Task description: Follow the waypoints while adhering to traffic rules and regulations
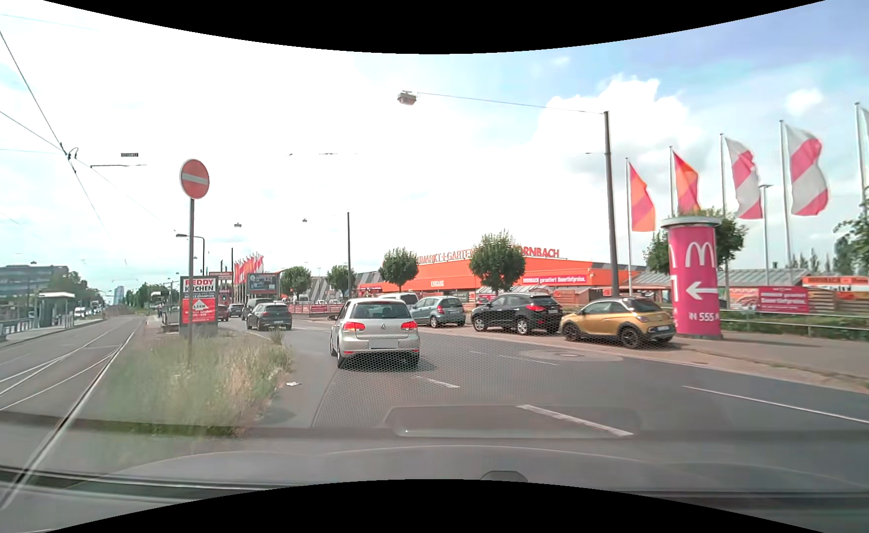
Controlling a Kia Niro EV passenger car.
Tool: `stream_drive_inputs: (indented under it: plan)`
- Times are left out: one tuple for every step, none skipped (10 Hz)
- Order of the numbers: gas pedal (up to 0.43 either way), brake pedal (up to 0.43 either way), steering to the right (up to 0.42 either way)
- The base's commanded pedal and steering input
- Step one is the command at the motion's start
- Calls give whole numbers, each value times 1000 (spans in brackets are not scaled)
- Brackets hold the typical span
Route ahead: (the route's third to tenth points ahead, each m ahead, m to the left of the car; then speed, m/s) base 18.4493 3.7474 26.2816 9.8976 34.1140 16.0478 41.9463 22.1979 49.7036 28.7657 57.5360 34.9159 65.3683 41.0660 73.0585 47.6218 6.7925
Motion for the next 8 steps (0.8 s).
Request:
stream_drive_inputs:
  plan:
    - [79, 0, -139]
    - [79, 0, -139]
    - [79, 0, -141]
    - [79, 0, -143]
    - [79, 0, -143]
    - [79, 0, -147]
    - [79, 0, -157]
    - [79, 0, -162]
